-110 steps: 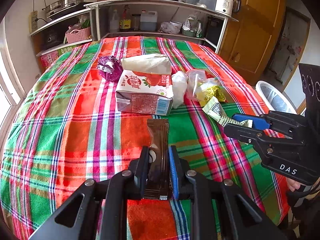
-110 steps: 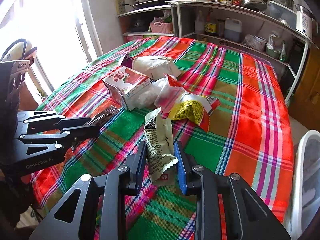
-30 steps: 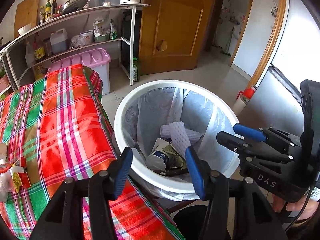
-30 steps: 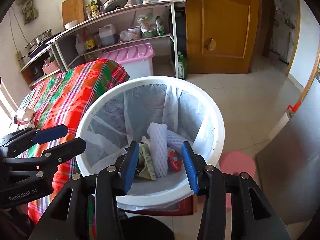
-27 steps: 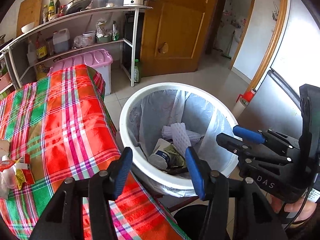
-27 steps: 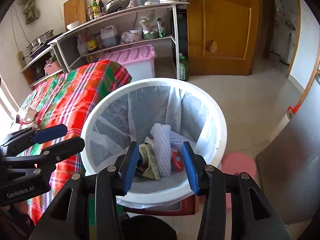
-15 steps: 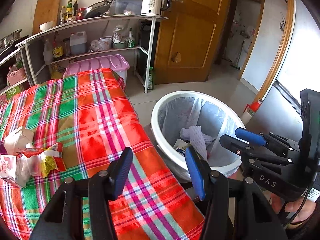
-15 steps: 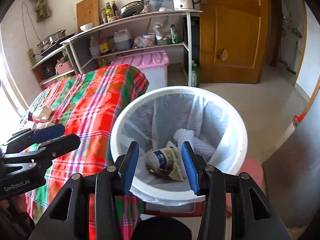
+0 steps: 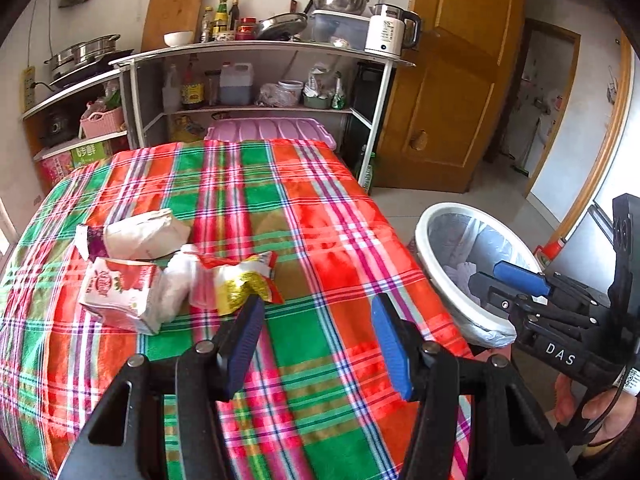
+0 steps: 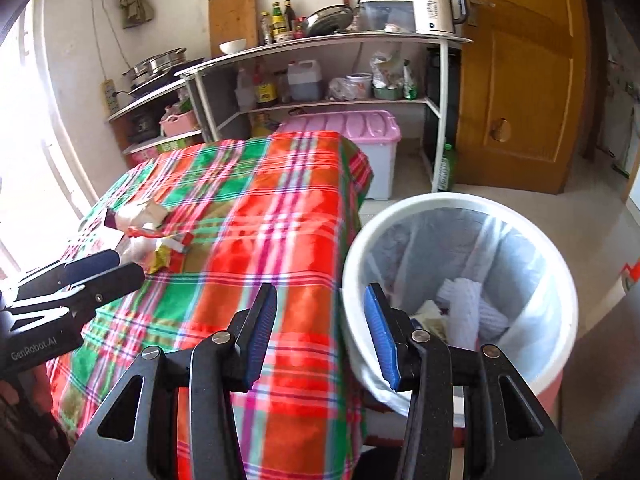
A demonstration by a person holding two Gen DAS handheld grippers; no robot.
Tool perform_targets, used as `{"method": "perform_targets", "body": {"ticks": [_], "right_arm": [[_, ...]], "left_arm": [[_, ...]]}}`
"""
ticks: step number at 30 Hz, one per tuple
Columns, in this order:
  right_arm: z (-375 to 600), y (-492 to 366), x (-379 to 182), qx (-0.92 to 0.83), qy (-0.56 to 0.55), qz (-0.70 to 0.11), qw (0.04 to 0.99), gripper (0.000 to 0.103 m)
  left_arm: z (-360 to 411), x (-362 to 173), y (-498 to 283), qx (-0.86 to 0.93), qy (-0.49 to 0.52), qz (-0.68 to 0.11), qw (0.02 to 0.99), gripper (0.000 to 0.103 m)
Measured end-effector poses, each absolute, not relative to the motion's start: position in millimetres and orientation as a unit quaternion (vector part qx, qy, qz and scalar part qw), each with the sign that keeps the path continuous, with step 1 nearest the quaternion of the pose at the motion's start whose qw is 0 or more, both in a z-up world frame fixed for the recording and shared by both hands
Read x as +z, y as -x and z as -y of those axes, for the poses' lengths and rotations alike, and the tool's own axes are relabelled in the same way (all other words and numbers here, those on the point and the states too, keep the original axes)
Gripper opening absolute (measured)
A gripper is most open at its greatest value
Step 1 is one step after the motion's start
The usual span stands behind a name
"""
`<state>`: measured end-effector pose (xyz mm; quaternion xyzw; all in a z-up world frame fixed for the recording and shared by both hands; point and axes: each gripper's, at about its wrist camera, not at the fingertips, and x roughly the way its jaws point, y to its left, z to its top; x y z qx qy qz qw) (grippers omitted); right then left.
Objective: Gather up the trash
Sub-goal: 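Move both open tools back from the bin to the table, then grasp the yellow chip bag with the right tool while the left tool approaches the milk carton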
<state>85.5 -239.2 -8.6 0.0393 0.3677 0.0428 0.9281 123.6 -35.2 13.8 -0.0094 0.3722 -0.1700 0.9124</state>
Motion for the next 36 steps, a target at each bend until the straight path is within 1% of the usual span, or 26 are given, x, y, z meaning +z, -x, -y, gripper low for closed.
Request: {"method": "perform_targets", "body": {"ticks": [4, 14, 18, 25, 28, 32, 36], "right_arm": [[219, -95, -10, 0.064, -0.029, -0.369, 0.927, 0.050], [165, -126, -20, 0.120, -0.012, -0.384, 0.915, 0.052], [145, -139, -26, 0.138, -0.004, -0.392, 0.910, 0.056], [108, -166, -40, 0.160, 0.025, -0.412, 0.896, 0.057], [98, -178, -45, 0.171, 0.021, -0.422, 0.890, 0.058], [85, -193, -54, 0.171, 0.022, -0.439, 0.882, 0.062], [81, -206, -59, 0.166, 0.000, -0.444, 0.880, 0.063]], "left_arm": [[3, 10, -124, -0.140, 0.025, -0.373, 0.917, 0.060], [-69, -4, -135, -0.084, 0.061, -0.380, 0.919, 0.062], [-89, -8, -140, -0.072, 0.070, -0.382, 0.918, 0.063], [-110, -16, -158, -0.071, 0.078, -0.392, 0.914, 0.065], [-118, -21, -167, -0.067, 0.085, -0.402, 0.909, 0.065], [-124, -26, -177, -0.073, 0.096, -0.410, 0.904, 0.066], [-128, -29, -184, -0.068, 0.094, -0.413, 0.903, 0.066]]}}
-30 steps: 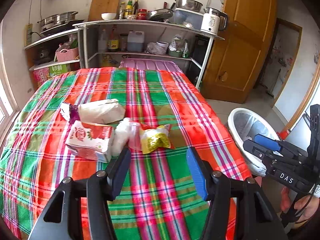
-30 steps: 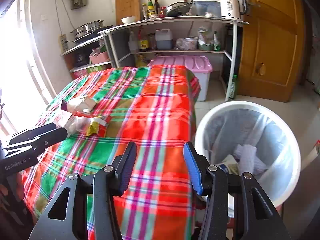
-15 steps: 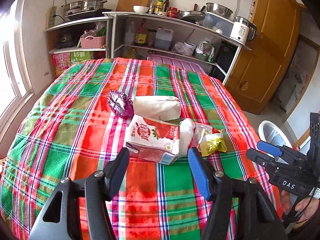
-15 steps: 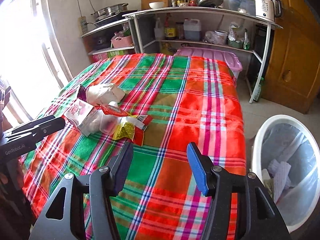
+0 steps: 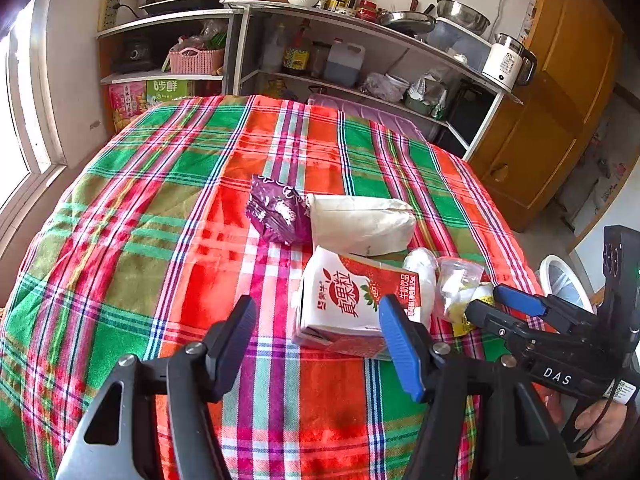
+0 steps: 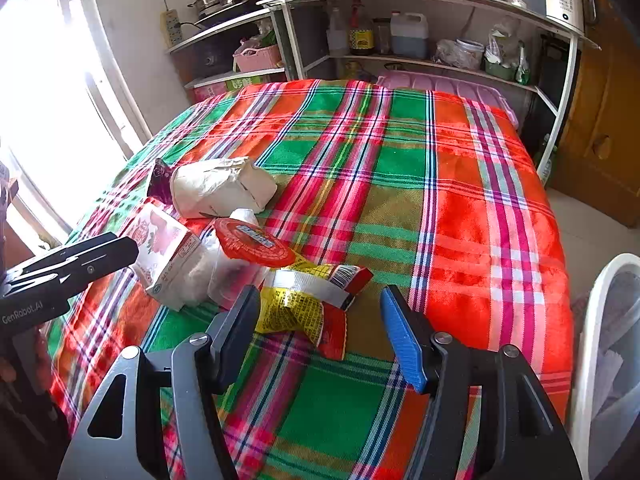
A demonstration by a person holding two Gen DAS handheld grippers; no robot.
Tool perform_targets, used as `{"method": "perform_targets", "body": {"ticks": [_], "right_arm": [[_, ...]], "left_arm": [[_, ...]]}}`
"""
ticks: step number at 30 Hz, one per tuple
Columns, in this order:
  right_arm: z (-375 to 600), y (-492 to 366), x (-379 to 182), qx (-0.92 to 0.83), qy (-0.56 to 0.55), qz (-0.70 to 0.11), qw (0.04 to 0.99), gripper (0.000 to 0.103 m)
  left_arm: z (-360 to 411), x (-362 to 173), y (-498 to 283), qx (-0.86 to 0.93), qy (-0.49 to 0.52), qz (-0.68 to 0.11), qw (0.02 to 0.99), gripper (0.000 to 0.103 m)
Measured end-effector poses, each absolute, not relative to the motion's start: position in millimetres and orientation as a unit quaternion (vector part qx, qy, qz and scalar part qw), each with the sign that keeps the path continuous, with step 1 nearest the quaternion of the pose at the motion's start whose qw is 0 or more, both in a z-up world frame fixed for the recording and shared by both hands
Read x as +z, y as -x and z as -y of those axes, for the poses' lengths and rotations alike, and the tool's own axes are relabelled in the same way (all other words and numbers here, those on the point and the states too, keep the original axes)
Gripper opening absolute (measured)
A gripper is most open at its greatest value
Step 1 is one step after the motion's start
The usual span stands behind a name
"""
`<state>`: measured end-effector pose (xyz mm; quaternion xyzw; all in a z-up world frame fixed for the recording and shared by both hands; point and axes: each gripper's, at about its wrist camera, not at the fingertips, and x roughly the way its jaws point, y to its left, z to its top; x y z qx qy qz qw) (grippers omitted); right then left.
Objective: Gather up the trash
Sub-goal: 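Grasp the yellow chip bag with the right tool while the left tool approaches the milk carton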
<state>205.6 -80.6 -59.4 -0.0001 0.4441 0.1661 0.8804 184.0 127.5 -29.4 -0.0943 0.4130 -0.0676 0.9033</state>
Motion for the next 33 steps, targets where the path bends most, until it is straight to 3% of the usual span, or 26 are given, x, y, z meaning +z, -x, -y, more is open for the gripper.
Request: {"method": "perform_targets", "body": {"ticks": [12, 15, 20, 33], "right_arm": [[80, -218, -66, 0.145, -0.013, -0.452, 0.880, 0.063], [83, -217, -66, 0.136, -0.014, -0.450, 0.882, 0.052], [88, -213, -66, 0.134, -0.029, -0.449, 0.883, 0.045], [112, -195, -62, 0.129, -0.076, -0.439, 0.886, 0.043]], "left_arm": [[-123, -40, -202, -0.104, 0.110, -0.433, 0.889, 0.067], [-122, -41, -203, -0.108, 0.117, -0.435, 0.887, 0.068], [-112, -39, -201, -0.113, 0.103, -0.437, 0.886, 0.069], [-96, -34, -182, -0.122, 0.076, -0.434, 0.889, 0.070]]}}
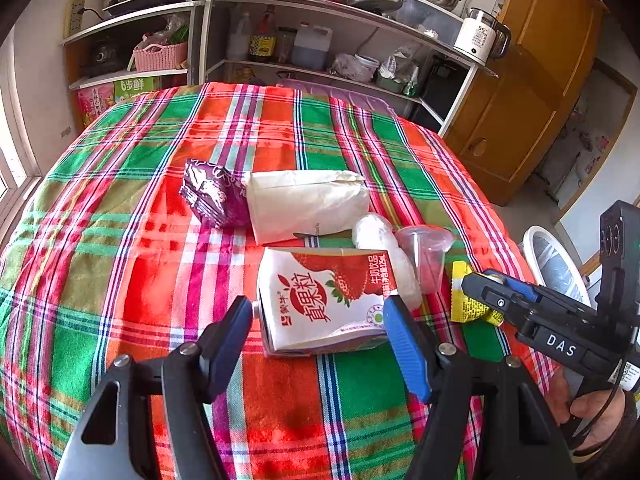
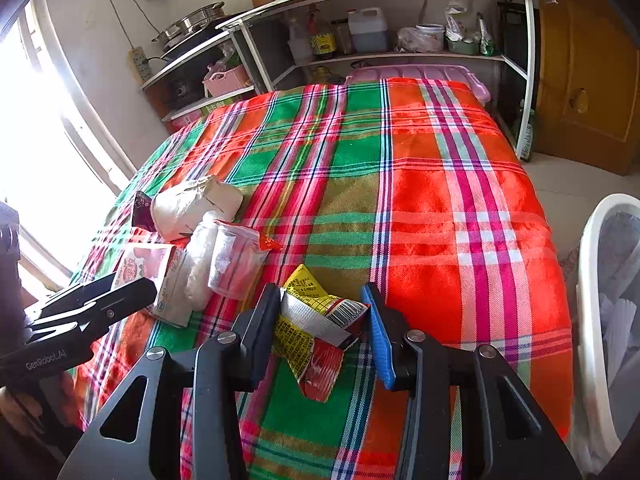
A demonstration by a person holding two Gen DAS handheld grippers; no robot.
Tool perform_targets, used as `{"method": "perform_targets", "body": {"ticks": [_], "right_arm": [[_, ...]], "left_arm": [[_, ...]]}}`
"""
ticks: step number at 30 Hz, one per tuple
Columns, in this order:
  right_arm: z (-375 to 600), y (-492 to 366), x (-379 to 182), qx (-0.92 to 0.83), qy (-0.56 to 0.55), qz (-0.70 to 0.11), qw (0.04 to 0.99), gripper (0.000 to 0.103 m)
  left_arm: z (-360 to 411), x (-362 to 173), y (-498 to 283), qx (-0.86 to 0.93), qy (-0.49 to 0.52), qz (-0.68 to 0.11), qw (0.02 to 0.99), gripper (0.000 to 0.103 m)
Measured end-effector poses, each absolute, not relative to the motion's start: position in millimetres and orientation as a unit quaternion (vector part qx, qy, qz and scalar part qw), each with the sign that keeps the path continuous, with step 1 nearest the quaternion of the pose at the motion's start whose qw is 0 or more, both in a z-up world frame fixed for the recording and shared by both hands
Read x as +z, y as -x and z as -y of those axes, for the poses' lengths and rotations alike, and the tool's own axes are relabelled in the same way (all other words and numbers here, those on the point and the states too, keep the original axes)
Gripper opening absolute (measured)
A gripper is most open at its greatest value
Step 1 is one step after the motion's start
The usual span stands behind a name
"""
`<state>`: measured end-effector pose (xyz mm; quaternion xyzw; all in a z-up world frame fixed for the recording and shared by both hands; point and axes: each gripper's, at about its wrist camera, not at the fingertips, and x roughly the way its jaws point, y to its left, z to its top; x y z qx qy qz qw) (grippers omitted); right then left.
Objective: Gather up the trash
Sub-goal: 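Grasp the yellow chip bag with the right tool while the left tool approaches the milk carton, then grasp the red-white strawberry milk carton with the left tool and lift it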
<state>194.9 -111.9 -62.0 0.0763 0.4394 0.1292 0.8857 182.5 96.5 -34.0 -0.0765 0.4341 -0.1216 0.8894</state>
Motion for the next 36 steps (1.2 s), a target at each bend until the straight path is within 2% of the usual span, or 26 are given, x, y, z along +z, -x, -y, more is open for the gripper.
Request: {"method": "perform_targets", "body": {"ticks": [10, 14, 21, 27, 32, 33, 36], "right_arm": [[124, -187, -59, 0.128, -0.091, -0.434, 0.887, 0.043], [130, -183, -58, 0.126, -0.094, -0.435, 0.887, 0.043], [134, -183, -61, 0.123, -0.102, -0.438, 0.884, 0.043], [134, -181, -62, 0.124, -0.102, -0.440, 0.883, 0.043], [137, -180, -62, 0.124, -0.107, -0.440, 0.883, 0.043], [137, -180, -62, 0.124, -0.109, -0.440, 0.883, 0.043], [139, -178, -62, 0.124, -0.112, -0.441, 0.882, 0.043]], "left_arm": [[-77, -18, -153, -0.197, 0.040, -0.421, 0.885, 0.070], [-85, -8, -157, -0.165, -0.006, -0.385, 0.908, 0.077], [-72, -19, -178, -0.242, -0.060, -0.396, 0.884, 0.078], [-61, -33, -193, -0.247, -0.067, -0.425, 0.868, 0.078], [-55, -32, -190, -0.251, -0.056, -0.416, 0.872, 0.078], [-55, -32, -190, -0.254, -0.049, -0.416, 0.872, 0.077], [-53, -35, -189, -0.247, -0.055, -0.420, 0.872, 0.066]]}}
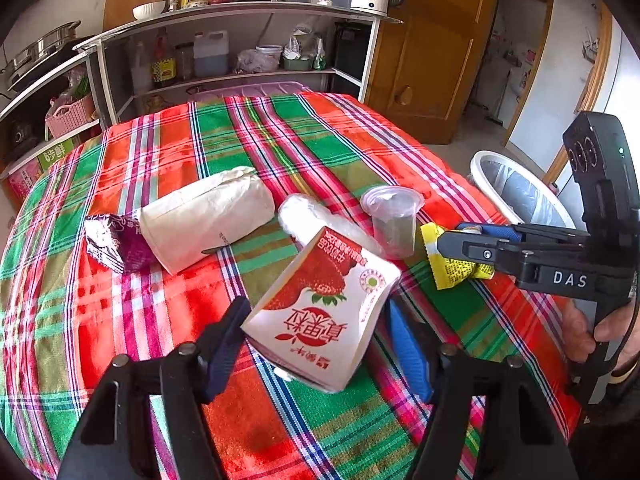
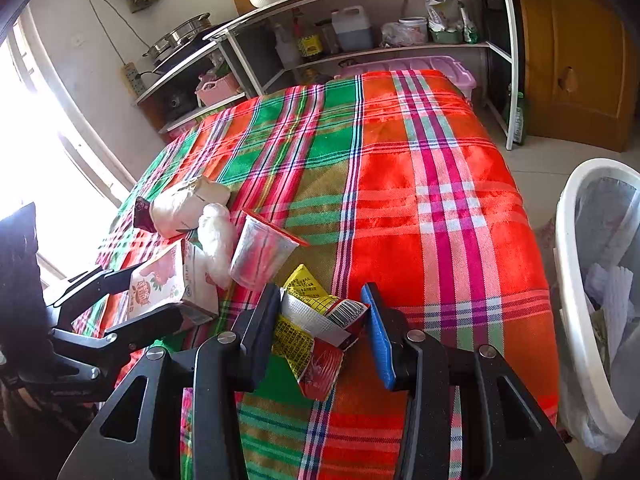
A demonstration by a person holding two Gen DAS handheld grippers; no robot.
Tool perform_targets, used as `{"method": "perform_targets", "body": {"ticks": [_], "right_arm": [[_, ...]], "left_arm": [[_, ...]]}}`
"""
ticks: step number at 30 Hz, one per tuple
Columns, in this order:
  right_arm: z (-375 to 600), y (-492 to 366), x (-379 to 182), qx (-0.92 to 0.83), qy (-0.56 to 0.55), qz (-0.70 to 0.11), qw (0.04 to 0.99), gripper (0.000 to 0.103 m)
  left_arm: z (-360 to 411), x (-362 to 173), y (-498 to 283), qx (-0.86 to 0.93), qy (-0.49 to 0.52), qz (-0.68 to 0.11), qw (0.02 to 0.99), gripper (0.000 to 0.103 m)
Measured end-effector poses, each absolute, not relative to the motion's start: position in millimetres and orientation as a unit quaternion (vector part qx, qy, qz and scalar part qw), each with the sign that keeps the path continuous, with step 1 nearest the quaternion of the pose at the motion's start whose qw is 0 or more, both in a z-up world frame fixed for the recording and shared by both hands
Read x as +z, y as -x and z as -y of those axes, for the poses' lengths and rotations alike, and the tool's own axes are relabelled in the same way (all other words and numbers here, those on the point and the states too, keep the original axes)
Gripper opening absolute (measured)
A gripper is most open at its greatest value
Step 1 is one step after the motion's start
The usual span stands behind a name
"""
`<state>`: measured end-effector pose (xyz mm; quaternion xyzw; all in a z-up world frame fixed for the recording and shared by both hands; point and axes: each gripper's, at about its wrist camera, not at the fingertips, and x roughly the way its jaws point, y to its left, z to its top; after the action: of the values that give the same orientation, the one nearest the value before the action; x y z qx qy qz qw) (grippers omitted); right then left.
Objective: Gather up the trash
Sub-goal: 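Grasp the red-white strawberry milk carton with the left tool and lift it, then carry the milk carton and chip bag over the bin and open both tools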
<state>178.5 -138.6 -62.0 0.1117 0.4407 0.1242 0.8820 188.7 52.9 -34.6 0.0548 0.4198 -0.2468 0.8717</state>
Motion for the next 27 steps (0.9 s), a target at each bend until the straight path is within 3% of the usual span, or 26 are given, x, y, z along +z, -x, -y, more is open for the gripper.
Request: {"method": "perform_targets", "body": {"ticks": [5, 27], "right_arm": [[143, -175, -60, 0.124, -0.117, -0.438, 0.883, 0.043], [175, -141, -36, 0.122, -0.135, -0.403, 0.897, 0.043]], "left_arm": [[-53, -36, -188, -0.237, -0.052, -0.424, 0.873, 0.058], [-32, -1, -148, -0.226, -0.038, -0.387, 0.893, 0.057]]}}
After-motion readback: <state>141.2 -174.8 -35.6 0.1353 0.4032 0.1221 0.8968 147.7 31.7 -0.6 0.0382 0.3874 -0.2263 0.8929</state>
